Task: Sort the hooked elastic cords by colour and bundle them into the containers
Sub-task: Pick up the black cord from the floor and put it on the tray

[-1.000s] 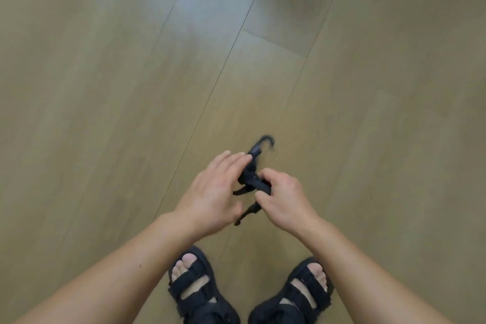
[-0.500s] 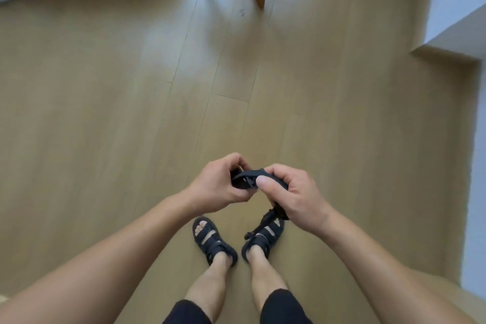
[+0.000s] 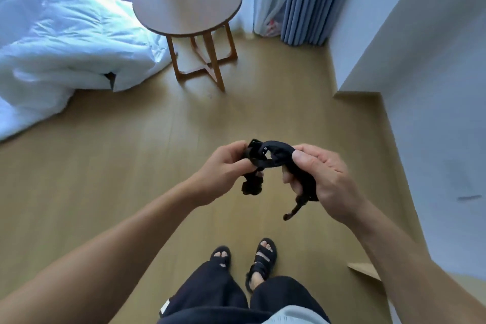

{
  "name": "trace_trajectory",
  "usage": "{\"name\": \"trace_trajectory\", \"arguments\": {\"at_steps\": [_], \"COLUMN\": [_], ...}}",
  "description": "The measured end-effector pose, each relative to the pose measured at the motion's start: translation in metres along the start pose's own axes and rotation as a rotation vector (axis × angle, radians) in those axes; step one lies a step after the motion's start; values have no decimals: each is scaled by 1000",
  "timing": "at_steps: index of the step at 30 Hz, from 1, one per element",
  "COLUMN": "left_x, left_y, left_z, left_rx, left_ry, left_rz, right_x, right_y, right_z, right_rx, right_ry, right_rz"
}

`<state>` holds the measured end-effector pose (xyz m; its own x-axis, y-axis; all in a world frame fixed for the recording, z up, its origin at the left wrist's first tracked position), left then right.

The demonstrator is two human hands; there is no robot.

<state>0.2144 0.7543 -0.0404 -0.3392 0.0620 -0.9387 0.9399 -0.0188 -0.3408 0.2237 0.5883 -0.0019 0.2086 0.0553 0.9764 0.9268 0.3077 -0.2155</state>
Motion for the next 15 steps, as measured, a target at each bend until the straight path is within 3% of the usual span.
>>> {"name": "trace_trajectory", "arguments": {"at_steps": [5, 10, 15], "left_x": [-51, -69, -76], "left_y": [-14, -20, -31], "left_z": [22, 49, 68], "left_rx": [-34, 34, 170], "left_ry": [-439, -572, -562], "left_rz": [-54, -168, -314], "right_x": [6, 8, 15], "right_y": [-31, -58, -90], "right_z": [-8, 6, 18], "right_rx": [-211, -427, -450], "right_ry": [-60, 46, 106], "right_rz": [31, 86, 77]}}
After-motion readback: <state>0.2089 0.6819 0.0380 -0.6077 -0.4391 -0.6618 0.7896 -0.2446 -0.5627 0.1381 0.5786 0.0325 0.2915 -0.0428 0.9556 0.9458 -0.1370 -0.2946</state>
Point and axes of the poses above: each hand's wrist, its own y-axis towards the middle knuckle, its own z-axis out of the palm, x = y × z, the point moved 6 cm from there along y, towards the middle knuckle, and after that the axes turned 11 degrees about -x, right-handed, at the moved point
